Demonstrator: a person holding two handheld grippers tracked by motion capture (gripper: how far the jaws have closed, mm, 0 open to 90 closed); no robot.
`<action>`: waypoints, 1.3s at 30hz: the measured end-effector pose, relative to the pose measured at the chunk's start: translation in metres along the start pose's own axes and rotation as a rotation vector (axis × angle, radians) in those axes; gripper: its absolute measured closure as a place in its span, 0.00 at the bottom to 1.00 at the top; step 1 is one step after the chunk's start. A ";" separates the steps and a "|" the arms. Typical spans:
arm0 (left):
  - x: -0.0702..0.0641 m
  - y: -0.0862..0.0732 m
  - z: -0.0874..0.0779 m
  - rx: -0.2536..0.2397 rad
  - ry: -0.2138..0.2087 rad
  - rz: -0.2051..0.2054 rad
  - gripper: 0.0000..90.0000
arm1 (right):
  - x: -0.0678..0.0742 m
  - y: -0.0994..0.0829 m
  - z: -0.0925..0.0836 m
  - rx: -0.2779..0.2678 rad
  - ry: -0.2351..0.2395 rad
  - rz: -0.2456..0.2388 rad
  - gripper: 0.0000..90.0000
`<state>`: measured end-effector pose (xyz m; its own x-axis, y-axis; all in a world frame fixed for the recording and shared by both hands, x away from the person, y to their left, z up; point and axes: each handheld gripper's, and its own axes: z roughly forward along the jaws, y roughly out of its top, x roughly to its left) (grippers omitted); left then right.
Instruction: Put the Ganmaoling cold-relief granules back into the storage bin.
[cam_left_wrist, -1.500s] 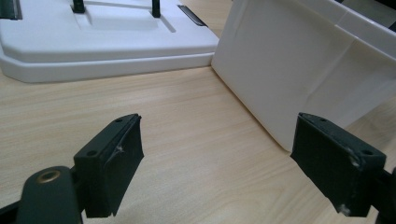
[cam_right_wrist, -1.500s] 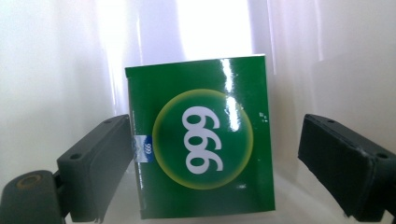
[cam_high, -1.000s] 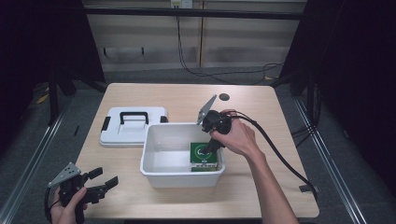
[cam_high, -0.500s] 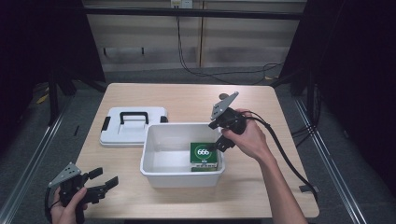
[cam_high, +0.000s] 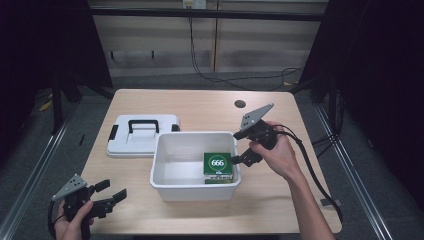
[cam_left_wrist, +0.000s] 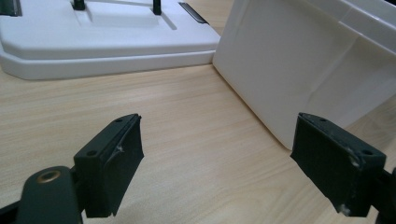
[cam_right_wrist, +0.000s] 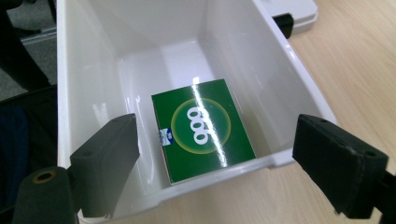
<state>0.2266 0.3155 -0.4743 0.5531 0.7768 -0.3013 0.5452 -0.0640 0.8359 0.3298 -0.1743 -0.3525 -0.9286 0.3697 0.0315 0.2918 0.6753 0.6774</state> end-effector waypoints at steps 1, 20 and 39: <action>0.000 0.000 0.000 0.000 0.000 0.000 0.18 | 0.000 -0.002 -0.001 -0.010 -0.006 0.001 0.15; -0.001 0.000 0.000 -0.001 0.008 0.002 0.18 | 0.010 -0.055 -0.029 -0.095 -0.129 0.107 0.15; 0.000 0.000 0.000 0.001 0.020 -0.001 0.18 | 0.021 -0.117 -0.054 -0.150 -0.302 0.221 0.15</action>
<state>0.2264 0.3160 -0.4743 0.5396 0.7893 -0.2931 0.5466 -0.0636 0.8350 0.2634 -0.2801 -0.3918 -0.7316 0.6816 -0.0142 0.4194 0.4664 0.7788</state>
